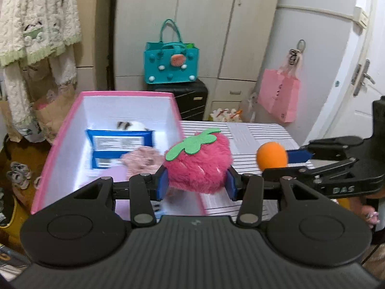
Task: Organize soft objects
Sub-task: 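Carry the strawberry pouch and orange sponge over the box with both tools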
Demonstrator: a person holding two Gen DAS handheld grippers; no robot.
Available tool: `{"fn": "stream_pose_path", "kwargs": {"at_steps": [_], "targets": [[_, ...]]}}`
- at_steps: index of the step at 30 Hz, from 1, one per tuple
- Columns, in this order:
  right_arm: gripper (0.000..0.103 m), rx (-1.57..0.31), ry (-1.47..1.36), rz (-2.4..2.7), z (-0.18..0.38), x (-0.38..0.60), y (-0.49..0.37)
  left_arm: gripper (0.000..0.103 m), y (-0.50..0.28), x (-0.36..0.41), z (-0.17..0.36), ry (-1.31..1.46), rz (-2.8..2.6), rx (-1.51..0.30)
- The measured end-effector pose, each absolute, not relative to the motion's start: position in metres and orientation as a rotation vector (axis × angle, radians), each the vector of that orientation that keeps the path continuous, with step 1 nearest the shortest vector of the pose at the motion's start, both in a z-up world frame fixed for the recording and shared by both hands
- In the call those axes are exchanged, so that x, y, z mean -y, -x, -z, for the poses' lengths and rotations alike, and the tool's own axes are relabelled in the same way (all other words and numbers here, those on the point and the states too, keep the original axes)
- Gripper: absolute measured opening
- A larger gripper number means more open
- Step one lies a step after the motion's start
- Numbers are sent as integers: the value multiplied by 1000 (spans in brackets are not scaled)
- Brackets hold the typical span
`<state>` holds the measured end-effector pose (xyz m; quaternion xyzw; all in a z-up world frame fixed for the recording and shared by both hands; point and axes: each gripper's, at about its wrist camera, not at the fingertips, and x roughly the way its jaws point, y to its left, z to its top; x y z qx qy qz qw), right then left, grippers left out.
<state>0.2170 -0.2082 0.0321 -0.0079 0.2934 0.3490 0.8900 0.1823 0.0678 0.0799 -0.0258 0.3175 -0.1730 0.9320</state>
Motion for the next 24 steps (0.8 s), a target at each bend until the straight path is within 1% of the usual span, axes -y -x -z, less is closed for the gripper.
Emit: {"fn": "stream_pose_path", "kwargs": {"at_steps": [4, 12, 20, 24], "targets": [[47, -595, 51, -761, -45, 188, -221, 45, -190, -95, -84, 57, 316, -667], [48, -613, 117, -786, -51, 154, -236, 45, -219, -136, -81, 79, 247, -695], [48, -613, 156, -826, -53, 135, -252, 45, -254, -153, -67, 29, 209, -762], [48, -620, 176, -854, -52, 123, -264, 46, -270, -149, -57, -57, 183, -811]]}}
